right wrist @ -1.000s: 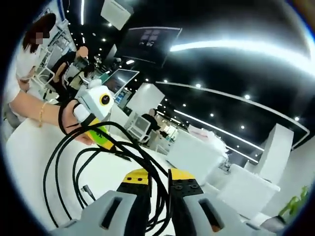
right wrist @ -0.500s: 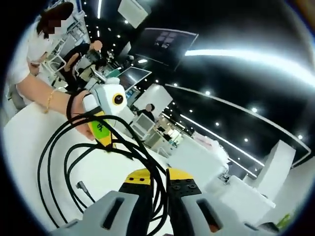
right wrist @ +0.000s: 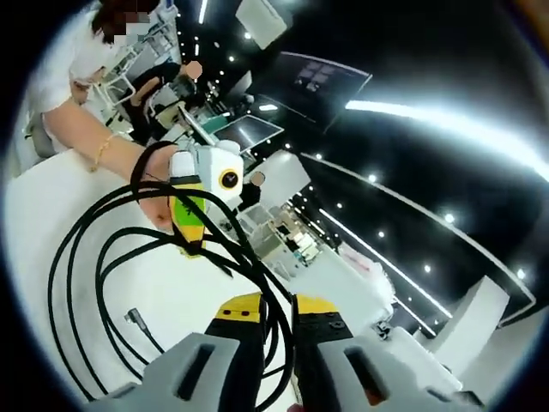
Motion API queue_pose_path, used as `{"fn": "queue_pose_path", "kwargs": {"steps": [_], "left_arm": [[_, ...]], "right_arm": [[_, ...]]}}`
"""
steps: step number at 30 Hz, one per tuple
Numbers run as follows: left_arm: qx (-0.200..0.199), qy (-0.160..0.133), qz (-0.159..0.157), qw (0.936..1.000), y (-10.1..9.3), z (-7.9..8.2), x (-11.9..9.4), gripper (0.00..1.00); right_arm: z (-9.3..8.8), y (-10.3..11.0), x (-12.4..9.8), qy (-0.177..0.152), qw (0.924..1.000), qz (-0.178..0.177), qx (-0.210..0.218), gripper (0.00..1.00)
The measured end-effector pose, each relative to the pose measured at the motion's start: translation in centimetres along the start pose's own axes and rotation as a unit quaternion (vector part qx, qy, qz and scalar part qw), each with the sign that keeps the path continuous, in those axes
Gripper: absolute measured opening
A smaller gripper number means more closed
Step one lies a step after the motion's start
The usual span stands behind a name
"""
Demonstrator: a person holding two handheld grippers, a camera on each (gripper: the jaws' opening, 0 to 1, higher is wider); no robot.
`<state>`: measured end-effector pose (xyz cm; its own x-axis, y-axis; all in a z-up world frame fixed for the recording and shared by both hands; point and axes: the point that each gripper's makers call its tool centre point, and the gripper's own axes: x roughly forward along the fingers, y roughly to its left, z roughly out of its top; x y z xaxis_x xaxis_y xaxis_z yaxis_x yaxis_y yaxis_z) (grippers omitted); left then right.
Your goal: Coil the Type-C to USB data cable on the desktop and secure it with Velcro straps.
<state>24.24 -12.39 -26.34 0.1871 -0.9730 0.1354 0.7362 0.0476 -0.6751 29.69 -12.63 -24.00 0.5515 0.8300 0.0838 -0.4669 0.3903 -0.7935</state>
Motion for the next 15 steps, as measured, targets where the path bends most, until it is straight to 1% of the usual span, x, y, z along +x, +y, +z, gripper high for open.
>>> {"fn": "queue_pose_path", "kwargs": {"steps": [2,4,7,10,13,15], "left_arm": [[-0.003,0.001,0.0,1.0,-0.07,-0.29,0.08,0.04],[-0.005,0.002,0.0,1.0,0.07,-0.02,0.01,0.04],[-0.005,0.004,-0.001,1.0,-0.14,-0.52,0.18,0.04],[-0.002,-0.002,-0.001,1.0,-0.08,-0.29,0.13,0.04],[0.017,-0.009,-0.002,0.9998,-0.33,-0.55,0.42,0.05],[0.035,-0.019,-0.002,0.9992,-0.42,-0.56,0.69,0.05]], "right_arm": [[-0.21,0.46,0.17,0.011,0.9994,0.007,-0.032,0.05],[-0.29,0.77,0.31,0.013,0.999,0.009,-0.042,0.03],[-0.26,0.61,0.25,0.013,0.9992,0.009,-0.037,0.03],[-0.29,0.39,0.15,0.014,0.9992,0.003,-0.038,0.03],[-0.39,0.32,0.08,0.018,0.9992,0.001,-0.037,0.02],[-0.46,0.09,-0.04,0.019,0.9992,-0.003,-0.035,0.02]]}}
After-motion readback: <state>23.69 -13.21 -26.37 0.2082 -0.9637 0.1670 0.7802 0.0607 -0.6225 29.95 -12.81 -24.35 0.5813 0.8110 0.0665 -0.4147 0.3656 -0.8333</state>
